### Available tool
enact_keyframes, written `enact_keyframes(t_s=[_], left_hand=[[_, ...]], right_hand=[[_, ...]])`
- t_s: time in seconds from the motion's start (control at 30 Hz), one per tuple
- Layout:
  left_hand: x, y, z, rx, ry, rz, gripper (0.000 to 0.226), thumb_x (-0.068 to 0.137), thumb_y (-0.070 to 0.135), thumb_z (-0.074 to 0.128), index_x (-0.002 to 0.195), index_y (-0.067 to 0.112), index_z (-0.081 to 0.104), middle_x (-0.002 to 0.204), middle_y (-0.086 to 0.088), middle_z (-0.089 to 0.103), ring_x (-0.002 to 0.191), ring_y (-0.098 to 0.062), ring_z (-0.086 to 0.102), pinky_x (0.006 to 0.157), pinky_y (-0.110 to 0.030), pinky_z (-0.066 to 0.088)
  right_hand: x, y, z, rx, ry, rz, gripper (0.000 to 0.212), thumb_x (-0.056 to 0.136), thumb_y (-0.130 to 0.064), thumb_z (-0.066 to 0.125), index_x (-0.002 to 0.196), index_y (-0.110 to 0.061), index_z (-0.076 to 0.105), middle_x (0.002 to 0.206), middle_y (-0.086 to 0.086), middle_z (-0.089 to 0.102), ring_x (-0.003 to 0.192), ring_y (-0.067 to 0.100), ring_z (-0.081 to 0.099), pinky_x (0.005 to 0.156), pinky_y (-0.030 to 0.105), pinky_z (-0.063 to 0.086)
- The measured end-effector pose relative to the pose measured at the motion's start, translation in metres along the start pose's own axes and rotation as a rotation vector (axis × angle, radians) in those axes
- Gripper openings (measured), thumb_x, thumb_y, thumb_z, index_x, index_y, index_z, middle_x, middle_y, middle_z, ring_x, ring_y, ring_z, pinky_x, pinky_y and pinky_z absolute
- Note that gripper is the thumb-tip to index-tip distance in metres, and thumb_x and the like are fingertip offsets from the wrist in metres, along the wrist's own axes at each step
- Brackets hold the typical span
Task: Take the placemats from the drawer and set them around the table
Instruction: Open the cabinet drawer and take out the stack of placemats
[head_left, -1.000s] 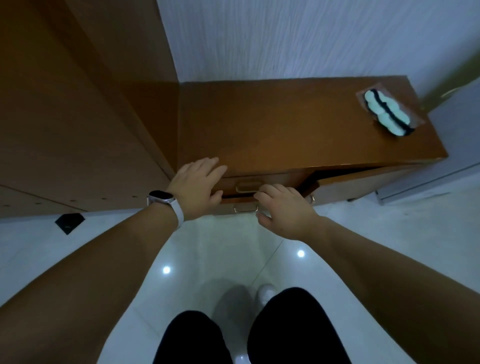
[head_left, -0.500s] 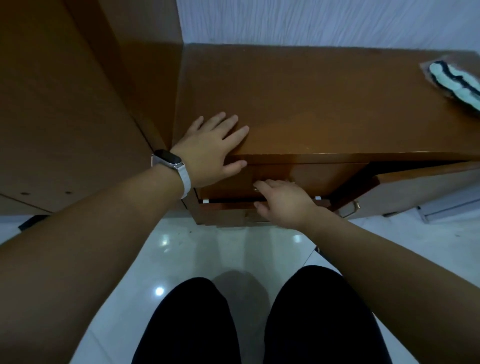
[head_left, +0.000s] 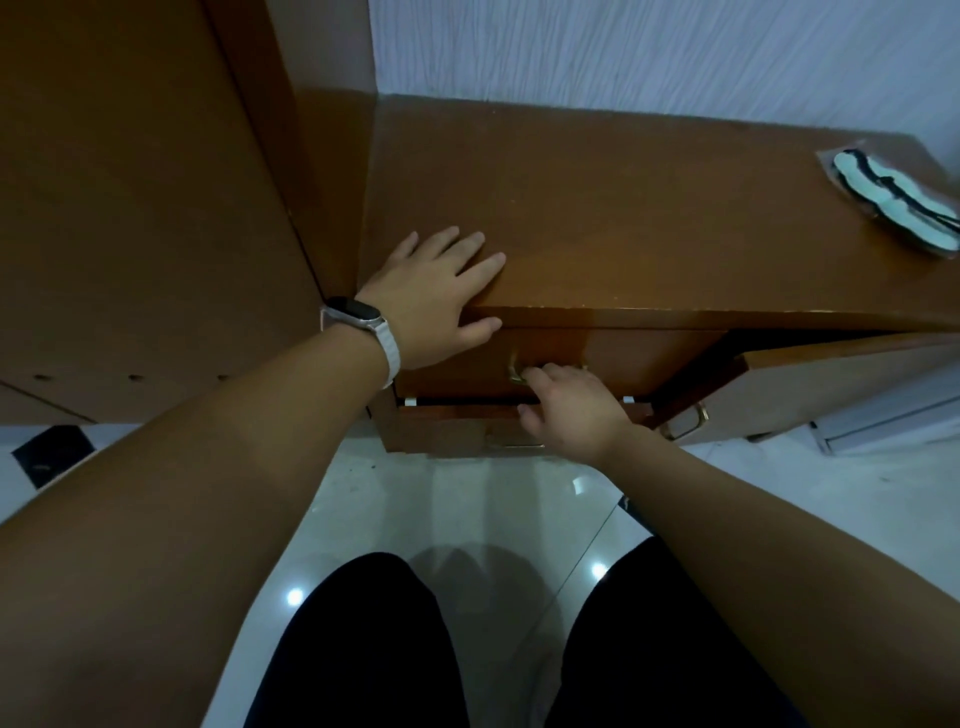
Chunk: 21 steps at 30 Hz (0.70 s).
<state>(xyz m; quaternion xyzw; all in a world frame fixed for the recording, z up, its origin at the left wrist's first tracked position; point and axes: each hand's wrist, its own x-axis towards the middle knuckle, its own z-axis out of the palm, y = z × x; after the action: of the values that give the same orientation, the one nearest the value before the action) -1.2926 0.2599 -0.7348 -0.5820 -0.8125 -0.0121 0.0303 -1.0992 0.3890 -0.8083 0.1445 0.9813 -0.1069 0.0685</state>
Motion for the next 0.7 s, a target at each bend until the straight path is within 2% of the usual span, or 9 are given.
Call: enact_keyframes(t_s=[0.13,0.43,0.6,0.7], left_hand=[[0.000,0.002,-0.001,-0.005,-0.015,0.000,0.073,0.092,0.067,0.031,0.153,0.031,0.013,0.163,-0.002,0.013,0.148,-0.025,0.009,0.118,-0.049,0.011],[0.002,0.004,-0.002,0.023,-0.029,-0.015,0.074,0.091,0.067,0.032,0.153,0.031,0.013,0.162,-0.002,0.014,0.148,-0.026,0.010,0.118,-0.050,0.013],[0.001,0.005,-0.004,0.015,-0.033,-0.021,0.073,0.091,0.065,0.032,0.153,0.031,0.014,0.162,-0.003,0.016,0.148,-0.026,0.011,0.118,-0.051,0.013],[0.000,0.006,-0.004,0.000,-0.034,-0.027,0.072,0.092,0.066,0.033,0.153,0.031,0.015,0.162,-0.003,0.016,0.148,-0.025,0.011,0.118,-0.050,0.012]], right_hand=[[-0.006,-0.002,0.002,-0.009,0.003,0.008,0.039,0.097,-0.037,0.048,0.130,-0.017,0.051,0.110,0.005,0.061,0.102,0.028,0.057,0.094,0.043,0.043],[-0.042,-0.007,0.021,-0.045,0.114,-0.049,0.031,0.091,-0.029,0.057,0.117,-0.013,0.062,0.095,0.007,0.066,0.086,0.029,0.061,0.079,0.039,0.043],[-0.066,-0.011,0.024,-0.020,0.084,-0.055,0.025,0.090,-0.031,0.050,0.104,-0.016,0.066,0.086,0.003,0.067,0.077,0.027,0.063,0.071,0.036,0.043],[-0.083,-0.016,0.028,0.014,0.082,-0.044,0.031,0.087,-0.034,0.042,0.096,-0.018,0.067,0.077,0.001,0.066,0.069,0.027,0.063,0.065,0.034,0.044]])
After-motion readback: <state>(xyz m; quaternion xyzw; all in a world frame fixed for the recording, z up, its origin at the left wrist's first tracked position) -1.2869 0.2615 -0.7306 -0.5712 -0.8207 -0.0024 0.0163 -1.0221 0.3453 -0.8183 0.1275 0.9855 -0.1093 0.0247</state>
